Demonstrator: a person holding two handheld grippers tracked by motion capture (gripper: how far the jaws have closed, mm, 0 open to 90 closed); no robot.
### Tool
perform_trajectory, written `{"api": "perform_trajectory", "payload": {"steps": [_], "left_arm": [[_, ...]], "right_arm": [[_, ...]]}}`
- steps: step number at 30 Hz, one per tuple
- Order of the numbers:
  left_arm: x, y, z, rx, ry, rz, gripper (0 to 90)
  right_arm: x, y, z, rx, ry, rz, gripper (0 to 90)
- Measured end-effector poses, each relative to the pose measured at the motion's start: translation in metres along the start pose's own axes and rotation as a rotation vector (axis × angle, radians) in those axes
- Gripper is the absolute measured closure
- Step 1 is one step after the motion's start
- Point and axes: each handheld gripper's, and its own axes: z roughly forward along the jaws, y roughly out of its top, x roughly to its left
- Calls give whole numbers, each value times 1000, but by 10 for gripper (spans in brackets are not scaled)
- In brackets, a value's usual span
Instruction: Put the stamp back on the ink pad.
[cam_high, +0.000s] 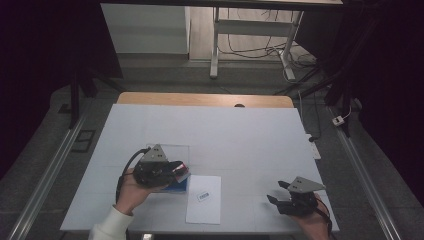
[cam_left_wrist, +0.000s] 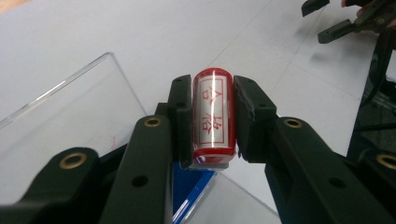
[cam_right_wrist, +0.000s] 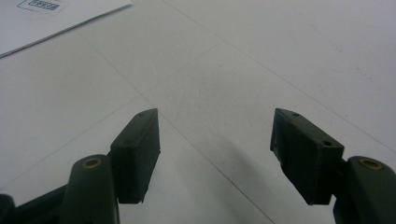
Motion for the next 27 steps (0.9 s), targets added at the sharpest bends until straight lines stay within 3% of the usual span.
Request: {"api": "perform_trajectory", "payload": {"steps": [14,27], "left_arm": [[20,-15,3,66,75,-46,698],[30,-26,14,159,143,-49,698]], "right_arm": [[0,0,0,2,-1,-1,328],[1,0,1,5,-2,-2,329]]}}
